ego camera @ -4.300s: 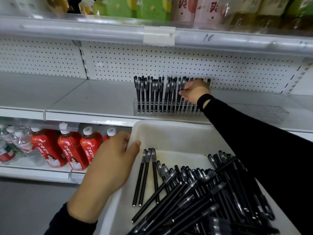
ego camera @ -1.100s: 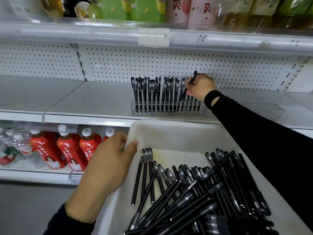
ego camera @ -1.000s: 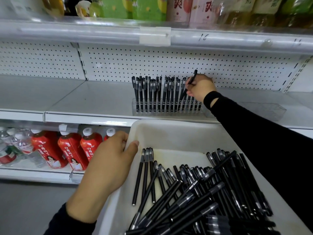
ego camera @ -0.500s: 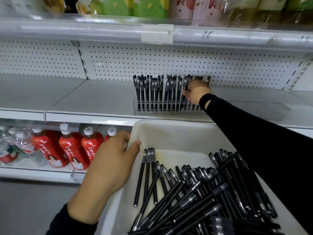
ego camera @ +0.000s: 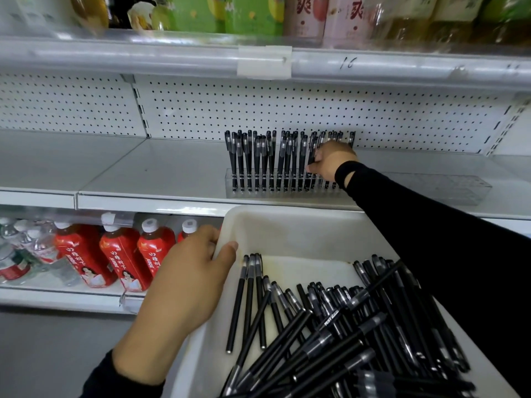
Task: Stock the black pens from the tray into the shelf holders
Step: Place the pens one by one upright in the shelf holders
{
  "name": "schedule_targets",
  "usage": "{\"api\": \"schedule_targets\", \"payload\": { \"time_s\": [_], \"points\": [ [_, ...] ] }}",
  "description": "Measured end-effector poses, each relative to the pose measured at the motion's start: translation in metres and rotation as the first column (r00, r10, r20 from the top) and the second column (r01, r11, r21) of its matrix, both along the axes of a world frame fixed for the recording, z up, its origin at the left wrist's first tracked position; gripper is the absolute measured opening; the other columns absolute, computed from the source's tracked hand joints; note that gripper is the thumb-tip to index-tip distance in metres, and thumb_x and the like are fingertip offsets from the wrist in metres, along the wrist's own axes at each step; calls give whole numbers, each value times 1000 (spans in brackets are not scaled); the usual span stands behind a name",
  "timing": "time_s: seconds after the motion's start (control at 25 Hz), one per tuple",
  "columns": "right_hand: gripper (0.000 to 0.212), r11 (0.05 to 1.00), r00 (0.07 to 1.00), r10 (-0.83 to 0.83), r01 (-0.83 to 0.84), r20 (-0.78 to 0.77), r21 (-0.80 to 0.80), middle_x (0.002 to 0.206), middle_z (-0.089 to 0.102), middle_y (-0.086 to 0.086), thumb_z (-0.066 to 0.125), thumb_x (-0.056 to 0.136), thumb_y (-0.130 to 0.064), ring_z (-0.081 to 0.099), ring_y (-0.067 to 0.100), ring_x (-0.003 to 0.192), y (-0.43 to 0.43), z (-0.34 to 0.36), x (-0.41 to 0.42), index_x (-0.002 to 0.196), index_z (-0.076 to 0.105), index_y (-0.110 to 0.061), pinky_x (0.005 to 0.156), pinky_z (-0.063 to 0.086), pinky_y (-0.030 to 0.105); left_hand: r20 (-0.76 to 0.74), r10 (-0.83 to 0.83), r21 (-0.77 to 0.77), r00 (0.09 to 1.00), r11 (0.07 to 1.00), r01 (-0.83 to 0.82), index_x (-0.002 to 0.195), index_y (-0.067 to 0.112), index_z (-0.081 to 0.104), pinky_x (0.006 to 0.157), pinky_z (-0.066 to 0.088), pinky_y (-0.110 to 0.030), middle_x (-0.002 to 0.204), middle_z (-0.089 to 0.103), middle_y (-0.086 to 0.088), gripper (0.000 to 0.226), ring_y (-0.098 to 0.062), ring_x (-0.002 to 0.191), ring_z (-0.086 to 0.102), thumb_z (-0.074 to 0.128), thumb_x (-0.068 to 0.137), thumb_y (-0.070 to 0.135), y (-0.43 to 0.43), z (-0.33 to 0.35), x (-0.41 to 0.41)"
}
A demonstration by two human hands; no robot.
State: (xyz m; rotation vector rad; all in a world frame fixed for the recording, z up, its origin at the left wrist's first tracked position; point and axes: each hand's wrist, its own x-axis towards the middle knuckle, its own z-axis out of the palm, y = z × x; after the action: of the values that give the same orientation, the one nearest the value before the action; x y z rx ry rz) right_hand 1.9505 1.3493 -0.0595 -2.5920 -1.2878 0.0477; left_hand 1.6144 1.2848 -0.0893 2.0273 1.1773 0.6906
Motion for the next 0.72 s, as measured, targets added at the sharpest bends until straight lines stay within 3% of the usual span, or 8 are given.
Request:
{"api": "schedule_targets", "payload": {
  "time_s": [0.08, 0.28, 0.4, 0.48, 0.56, 0.64, 0.72],
  "points": [
    [31, 1000, 999, 10, -11, 37, 17, 96, 70, 10, 70, 91, -35, 66, 23, 83, -12, 13, -6, 98, 69, -5, 75, 54, 31, -1, 4, -3, 1000, 1000, -4, 89, 27, 60, 57, 44, -30, 68, 69, 3, 16, -7, 64, 63, 53, 96, 39, 1, 0, -1],
    [26, 911, 968, 209, -244, 138, 331, 75, 63, -5, 63, 94, -39, 61, 12, 74, -68, 47, -64, 80, 63, -17, 77, 49, 29, -10, -3, 2, 1000, 1000, 3, 90, 28, 60, 60, 46, -32, 72, 70, 3, 14, -11, 69, 64, 53, 96, 40, 2, 1, -1],
    [21, 804, 819, 569, -573, 72, 158, 70, 58, -14, 62, 94, -44, 52, -5, 63, -114, 50, -124, 83, 64, -26, 63, 40, 18, -12, -11, 10, 1000, 1000, 11, 87, 26, 60, 55, 39, -31, 64, 66, 3, 16, -11, 63, 60, 54, 96, 38, 0, 2, -1],
    [13, 627, 629, 774, -777, -71, -54, 71, 59, -18, 66, 92, -41, 50, -5, 61, -137, 34, -157, 97, 69, -29, 61, 37, 14, -16, -9, 30, 1000, 1000, 10, 84, 25, 59, 54, 36, -32, 61, 63, 3, 17, -10, 61, 56, 55, 96, 36, 0, 2, -1],
    [20, 440, 472, 870, -874, -143, -207, 83, 66, -12, 70, 90, -34, 48, -2, 68, -147, 7, -178, 109, 71, -29, 69, 36, 18, -21, -4, 44, 1000, 999, 5, 82, 24, 57, 53, 33, -29, 60, 60, 5, 19, -8, 60, 54, 55, 96, 36, -2, 3, 0],
    [25, 382, 430, 887, -889, -170, -254, 95, 71, -7, 71, 89, -29, 58, 10, 80, -149, -17, -188, 114, 71, -26, 73, 38, 21, -18, -8, 47, 1000, 999, 9, 83, 24, 58, 53, 33, -28, 60, 61, 6, 18, -8, 60, 55, 55, 96, 36, -4, 4, 0],
    [23, 387, 428, 890, -891, -156, -236, 97, 72, -5, 70, 89, -28, 63, 17, 88, -147, -31, -191, 111, 71, -25, 73, 43, 24, -8, -9, 39, 1000, 999, 10, 86, 25, 59, 55, 37, -31, 63, 65, 5, 15, -10, 63, 59, 55, 96, 36, -3, 3, -1]
  ]
}}
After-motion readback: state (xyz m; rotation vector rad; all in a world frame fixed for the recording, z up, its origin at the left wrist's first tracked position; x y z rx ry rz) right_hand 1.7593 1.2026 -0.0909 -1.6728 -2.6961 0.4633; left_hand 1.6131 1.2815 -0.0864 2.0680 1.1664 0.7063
